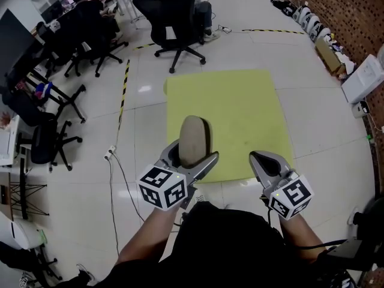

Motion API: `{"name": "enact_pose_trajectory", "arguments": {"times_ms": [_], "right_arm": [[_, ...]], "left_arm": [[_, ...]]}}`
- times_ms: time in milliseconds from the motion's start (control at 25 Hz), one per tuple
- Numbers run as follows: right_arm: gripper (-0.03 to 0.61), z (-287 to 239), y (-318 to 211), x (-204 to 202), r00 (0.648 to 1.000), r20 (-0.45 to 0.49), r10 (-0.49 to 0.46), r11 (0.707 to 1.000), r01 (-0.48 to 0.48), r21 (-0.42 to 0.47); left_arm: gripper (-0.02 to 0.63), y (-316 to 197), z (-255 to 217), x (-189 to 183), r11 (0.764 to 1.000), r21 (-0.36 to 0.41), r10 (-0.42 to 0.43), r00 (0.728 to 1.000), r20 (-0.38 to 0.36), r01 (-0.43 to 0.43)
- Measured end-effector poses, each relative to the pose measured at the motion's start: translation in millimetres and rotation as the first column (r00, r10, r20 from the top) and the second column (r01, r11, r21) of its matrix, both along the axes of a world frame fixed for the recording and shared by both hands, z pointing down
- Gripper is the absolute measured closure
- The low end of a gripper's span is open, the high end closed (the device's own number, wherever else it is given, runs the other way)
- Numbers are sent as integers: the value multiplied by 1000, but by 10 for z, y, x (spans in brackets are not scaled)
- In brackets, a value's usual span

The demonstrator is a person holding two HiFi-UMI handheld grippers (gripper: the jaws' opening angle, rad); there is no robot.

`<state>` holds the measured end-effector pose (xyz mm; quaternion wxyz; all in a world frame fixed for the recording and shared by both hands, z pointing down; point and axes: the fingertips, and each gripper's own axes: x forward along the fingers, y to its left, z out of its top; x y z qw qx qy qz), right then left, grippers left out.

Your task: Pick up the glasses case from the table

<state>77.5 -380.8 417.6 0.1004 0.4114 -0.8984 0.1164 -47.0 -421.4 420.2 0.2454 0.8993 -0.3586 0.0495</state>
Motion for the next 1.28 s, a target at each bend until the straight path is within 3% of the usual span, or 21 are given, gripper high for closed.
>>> {"name": "enact_pose_trajectory", "arguments": {"times_ms": [720, 1280], "right_arm": [[575, 118, 877, 830, 997, 64, -48, 999, 48, 1], [576, 47, 1109, 967, 997, 74, -33, 999, 32, 21]], "left_arm": [[179, 1048, -41, 803, 997, 38, -69, 997, 21, 69], [179, 1306, -102, 837, 997, 47, -62, 995, 71, 59]]}}
